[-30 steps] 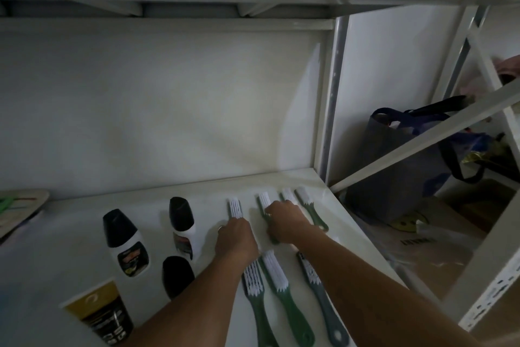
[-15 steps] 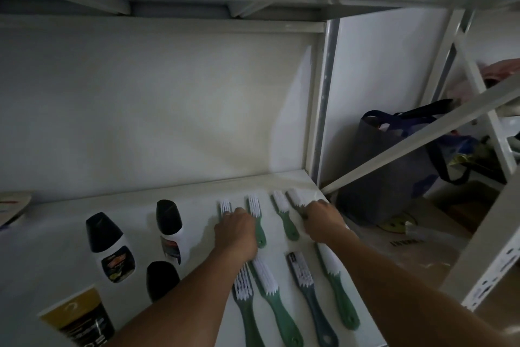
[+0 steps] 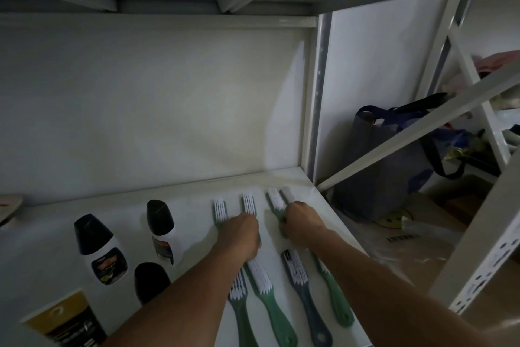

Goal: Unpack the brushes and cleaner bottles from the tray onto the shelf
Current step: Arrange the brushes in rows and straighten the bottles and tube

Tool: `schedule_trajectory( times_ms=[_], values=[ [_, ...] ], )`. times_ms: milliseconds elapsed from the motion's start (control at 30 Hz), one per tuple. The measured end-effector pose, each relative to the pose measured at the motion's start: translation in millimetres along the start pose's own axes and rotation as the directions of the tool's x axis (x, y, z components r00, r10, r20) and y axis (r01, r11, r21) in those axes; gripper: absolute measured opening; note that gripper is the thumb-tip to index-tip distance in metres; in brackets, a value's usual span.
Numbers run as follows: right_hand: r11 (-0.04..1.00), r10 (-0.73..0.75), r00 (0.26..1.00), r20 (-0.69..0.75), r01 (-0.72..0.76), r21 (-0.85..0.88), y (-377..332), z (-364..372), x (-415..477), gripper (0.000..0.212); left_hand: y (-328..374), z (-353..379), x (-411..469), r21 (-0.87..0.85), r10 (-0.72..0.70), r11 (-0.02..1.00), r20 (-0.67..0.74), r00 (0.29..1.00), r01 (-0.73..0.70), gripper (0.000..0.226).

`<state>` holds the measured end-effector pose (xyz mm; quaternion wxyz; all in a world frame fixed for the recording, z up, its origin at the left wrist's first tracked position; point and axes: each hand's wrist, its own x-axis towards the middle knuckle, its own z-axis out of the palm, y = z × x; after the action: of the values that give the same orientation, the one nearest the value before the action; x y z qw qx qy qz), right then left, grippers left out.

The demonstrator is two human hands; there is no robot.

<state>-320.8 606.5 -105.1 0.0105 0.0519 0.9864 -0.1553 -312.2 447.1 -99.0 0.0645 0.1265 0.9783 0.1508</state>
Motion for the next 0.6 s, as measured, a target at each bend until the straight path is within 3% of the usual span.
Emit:
schedule_trajectory(
  times_ms=[267,600],
  values=[
    [0.999,-0.033,0.999,-0.016,0.033,-0.008,-8.6,1.7,0.1,0.021,-3.3,1.4,3.8,-0.051,-0.052,0.997,-0.027,0.998,0.05,0.024],
    [0.999,-0.036,0.999,-0.001,0.036,0.011,-13.6,5.5,2.0,0.016,-1.7,2.8,3.2,-0.043,-0.077,0.996,-0.04,0.996,0.075,0.02]
  ],
)
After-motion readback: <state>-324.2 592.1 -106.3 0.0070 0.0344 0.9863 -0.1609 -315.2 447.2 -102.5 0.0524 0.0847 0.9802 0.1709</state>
